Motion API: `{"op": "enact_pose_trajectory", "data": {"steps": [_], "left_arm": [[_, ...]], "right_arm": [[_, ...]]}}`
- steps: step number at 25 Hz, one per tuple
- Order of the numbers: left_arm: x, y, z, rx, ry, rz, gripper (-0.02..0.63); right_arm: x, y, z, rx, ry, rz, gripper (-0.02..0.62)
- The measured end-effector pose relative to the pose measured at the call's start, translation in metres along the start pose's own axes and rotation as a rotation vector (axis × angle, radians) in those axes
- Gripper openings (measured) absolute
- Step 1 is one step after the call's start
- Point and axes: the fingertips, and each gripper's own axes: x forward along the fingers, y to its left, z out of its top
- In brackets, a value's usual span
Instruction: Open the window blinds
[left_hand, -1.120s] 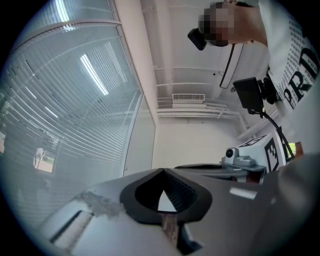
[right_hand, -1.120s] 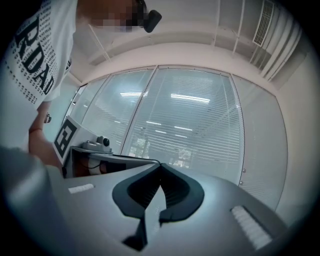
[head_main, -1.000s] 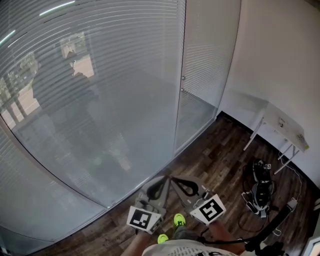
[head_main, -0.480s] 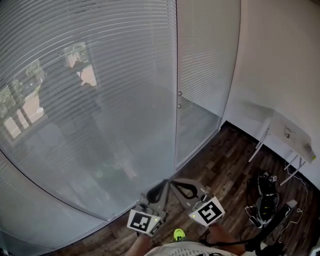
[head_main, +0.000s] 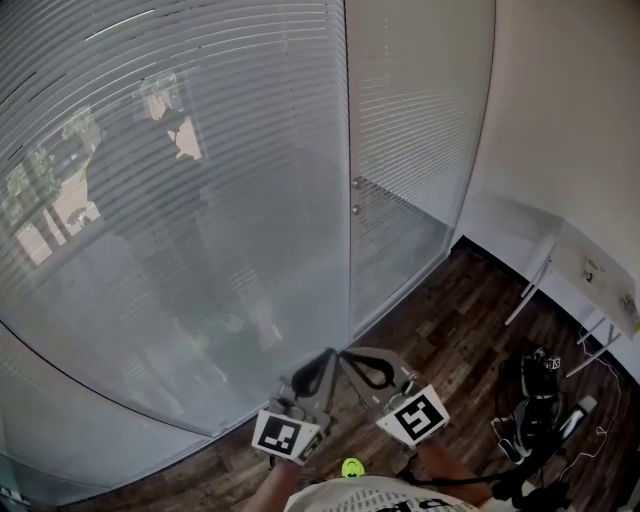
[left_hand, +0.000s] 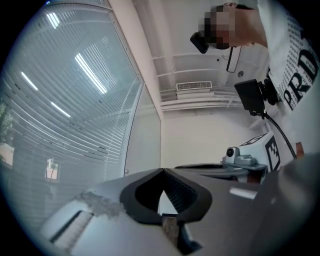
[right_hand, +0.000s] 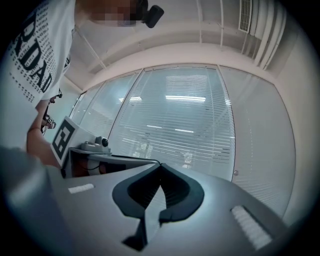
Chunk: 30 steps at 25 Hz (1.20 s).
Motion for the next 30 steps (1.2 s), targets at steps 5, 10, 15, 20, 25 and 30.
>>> {"op": "enact_pose_trajectory", "data": {"steps": [5, 10, 15, 20, 25, 30], "left_arm": [[0.024, 0.000, -0.009, 0.011, 0.013, -0.021, -0.011], [0.044, 0.008, -0.005, -0.017, -0.018, -0.016, -0.011], [0.059, 0.027, -0.015, 0.001, -0.007, -0.020, -0.011], [0.082, 0.052, -0.013, -0.045, -0.052, -0.017, -0.011], [0.103, 0.091, -0.022, -0.017, -0.045, -0.026, -0.011], [0.127, 0.120, -0.004, -0.055, -0.089, -0.025, -0.011]], "right_arm": [[-0.002, -0.024, -0.007, 0.014, -0.009, -0.018, 0.008], [0.007, -0.043, -0.010, 0.021, -0.022, -0.027, 0.008], [0.025, -0.059, -0.018, 0.004, -0.024, -0.024, 0.008], [0.048, -0.081, -0.025, 0.000, -0.016, -0.025, 0.008], [0.085, -0.104, -0.032, -0.023, -0.005, -0.027, 0.008], [0.116, -0.128, -0.027, -0.037, -0.005, -0.035, 0.008]]}}
